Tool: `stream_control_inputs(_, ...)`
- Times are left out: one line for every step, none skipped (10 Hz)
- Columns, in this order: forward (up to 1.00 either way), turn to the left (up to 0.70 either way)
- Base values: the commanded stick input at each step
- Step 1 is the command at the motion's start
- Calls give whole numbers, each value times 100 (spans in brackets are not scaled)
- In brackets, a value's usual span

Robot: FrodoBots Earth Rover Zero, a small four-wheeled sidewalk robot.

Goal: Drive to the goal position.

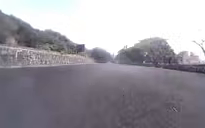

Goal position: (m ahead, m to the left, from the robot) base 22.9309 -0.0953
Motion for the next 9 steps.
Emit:
stream_control_inputs(70,0)
stream_control_inputs(70,0)
stream_control_inputs(70,0)
stream_control_inputs(70,0)
stream_control_inputs(70,0)
stream_control_inputs(70,0)
stream_control_inputs(70,0)
stream_control_inputs(70,0)
stream_control_inputs(70,0)
